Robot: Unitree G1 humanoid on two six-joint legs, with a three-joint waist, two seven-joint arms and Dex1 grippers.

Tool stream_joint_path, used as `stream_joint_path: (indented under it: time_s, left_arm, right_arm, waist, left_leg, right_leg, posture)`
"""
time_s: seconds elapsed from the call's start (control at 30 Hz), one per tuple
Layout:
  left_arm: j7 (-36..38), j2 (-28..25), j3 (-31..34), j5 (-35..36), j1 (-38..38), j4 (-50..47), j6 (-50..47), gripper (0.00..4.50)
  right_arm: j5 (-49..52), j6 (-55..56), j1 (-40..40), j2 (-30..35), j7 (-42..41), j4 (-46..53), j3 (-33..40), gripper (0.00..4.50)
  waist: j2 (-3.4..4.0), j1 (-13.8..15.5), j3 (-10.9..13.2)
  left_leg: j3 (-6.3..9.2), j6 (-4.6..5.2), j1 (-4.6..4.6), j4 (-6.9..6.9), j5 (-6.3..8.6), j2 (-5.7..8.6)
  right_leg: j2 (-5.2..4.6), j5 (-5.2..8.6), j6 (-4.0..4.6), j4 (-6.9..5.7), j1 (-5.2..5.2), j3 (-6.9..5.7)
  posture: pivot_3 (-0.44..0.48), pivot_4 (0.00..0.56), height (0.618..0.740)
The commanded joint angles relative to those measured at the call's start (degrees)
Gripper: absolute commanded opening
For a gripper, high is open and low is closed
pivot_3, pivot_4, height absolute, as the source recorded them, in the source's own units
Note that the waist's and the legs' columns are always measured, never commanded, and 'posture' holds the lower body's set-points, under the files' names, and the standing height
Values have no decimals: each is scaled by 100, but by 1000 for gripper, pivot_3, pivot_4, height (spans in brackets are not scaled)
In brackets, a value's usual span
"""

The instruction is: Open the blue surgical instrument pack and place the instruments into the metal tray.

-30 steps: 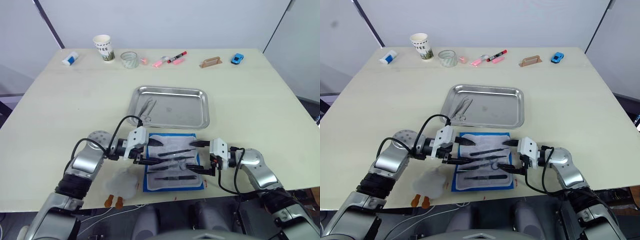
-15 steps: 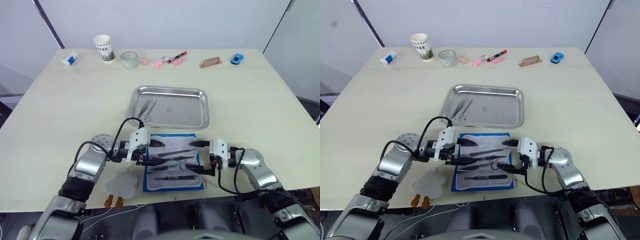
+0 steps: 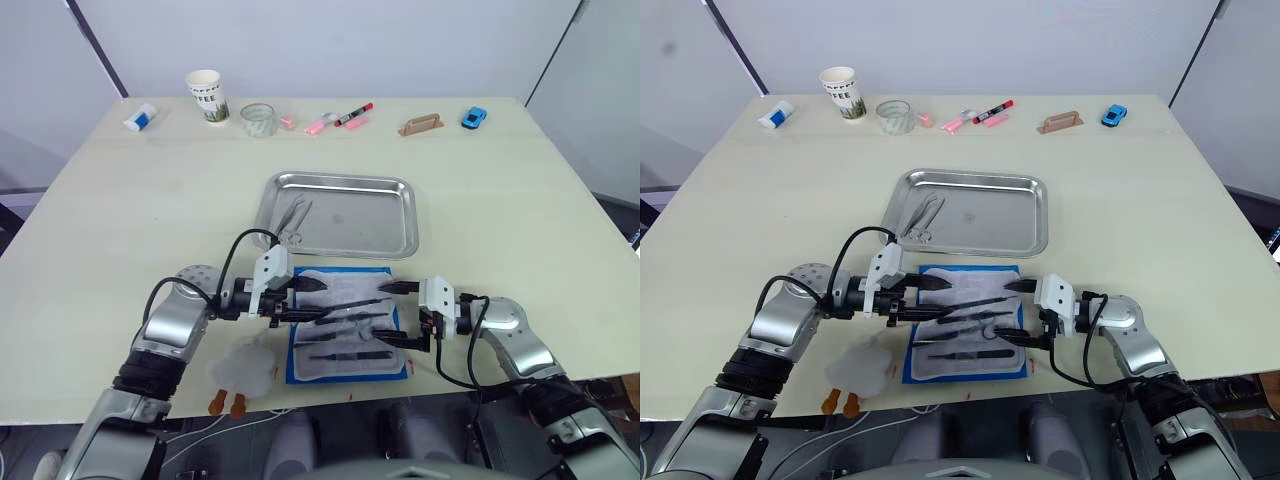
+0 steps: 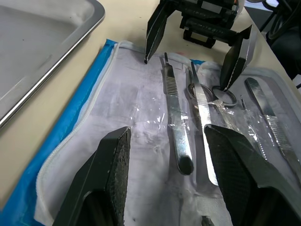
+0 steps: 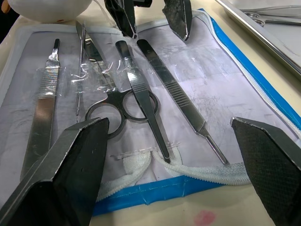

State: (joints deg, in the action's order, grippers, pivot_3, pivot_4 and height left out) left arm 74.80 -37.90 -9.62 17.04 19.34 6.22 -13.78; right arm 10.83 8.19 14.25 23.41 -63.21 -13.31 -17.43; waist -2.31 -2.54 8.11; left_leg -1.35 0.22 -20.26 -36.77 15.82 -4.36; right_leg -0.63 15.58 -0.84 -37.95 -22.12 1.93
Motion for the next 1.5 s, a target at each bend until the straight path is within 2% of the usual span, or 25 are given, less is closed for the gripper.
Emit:
stream_joint_path:
  time_s: [0.03,0.1,0.7,0.8,1.5]
  left_arm:
    - [-10,-18,9,-29,49,-90,50,784]
    - [-10,-23,-8,-64,34,-126,93,113]
    - [115,-34,146,170,3,-206,32,113]
    - [51,-19,141,101,-4,-200,234,890]
    - [74,-47,-38,-63,-314,-300,536,890]
  right_arm:
    - [-659,-251,-211,43,331,-722,-303,4500]
    - [-658,-255,-218,48,329,-711,-304,4500]
    - [-667,-252,-241,33,350,-712,-313,4500]
    - [-666,-252,-244,23,355,-716,-316,4500]
    - [-675,-207,-228,4,374,-770,-303,4500]
  waist:
    - [0,0,0]
    - [0,0,0]
    - [0,0,0]
    - [0,0,0]
    - [-1,1,-1]
  left_leg:
    - [0,0,0,0,0,0]
    - [0,0,0,0,0,0]
    - [0,0,0,1,0,-1]
    - [0,0,1,1,0,-1]
    - [-1,0,11,9,0,-4]
  right_leg:
    - [0,0,0,0,0,0]
    - [0,0,0,0,0,0]
    - [0,0,1,0,0,1]
    - [0,1,1,0,0,0]
    - [2,1,2,0,0,26]
  posture:
    - [0,150,737]
    - [0,150,737]
    - [0,150,737]
    - [0,150,737]
    - [0,150,737]
